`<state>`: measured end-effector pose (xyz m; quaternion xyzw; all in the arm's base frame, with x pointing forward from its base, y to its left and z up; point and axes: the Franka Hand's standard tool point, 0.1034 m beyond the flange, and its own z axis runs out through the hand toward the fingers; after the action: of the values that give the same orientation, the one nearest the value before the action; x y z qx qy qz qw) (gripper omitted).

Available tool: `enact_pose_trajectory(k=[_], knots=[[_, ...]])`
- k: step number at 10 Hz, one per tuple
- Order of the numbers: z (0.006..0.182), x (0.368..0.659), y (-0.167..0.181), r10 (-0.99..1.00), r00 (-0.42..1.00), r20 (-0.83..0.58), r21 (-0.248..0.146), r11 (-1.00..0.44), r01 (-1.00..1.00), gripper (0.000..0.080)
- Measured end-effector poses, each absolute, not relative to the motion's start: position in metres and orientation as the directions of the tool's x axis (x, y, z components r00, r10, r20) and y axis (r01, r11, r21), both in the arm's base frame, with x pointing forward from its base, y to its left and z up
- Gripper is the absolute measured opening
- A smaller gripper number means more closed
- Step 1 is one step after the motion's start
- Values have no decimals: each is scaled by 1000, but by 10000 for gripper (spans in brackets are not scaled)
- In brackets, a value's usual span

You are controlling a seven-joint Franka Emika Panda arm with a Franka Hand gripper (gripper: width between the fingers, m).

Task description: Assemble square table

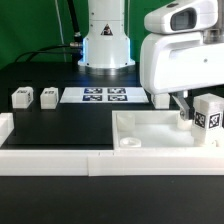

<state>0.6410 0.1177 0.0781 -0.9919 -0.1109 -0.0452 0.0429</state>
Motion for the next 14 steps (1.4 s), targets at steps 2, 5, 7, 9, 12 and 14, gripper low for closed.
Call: enact_pose_trajectory(k=[2, 5, 7, 9, 12, 14], knots=[[77, 640, 118, 201, 975, 96, -77, -975, 208, 543], [77, 640, 117, 102, 991, 87, -86, -990, 110, 290], [76, 641, 114, -76, 994, 76, -99, -993, -69, 290], [75, 641, 112, -288, 956, 56, -102, -954, -282, 290], [74, 639, 105, -680, 733, -3, -108, -729, -676, 290], [73, 638, 102, -849, 526, -47, -100, -520, -848, 291]])
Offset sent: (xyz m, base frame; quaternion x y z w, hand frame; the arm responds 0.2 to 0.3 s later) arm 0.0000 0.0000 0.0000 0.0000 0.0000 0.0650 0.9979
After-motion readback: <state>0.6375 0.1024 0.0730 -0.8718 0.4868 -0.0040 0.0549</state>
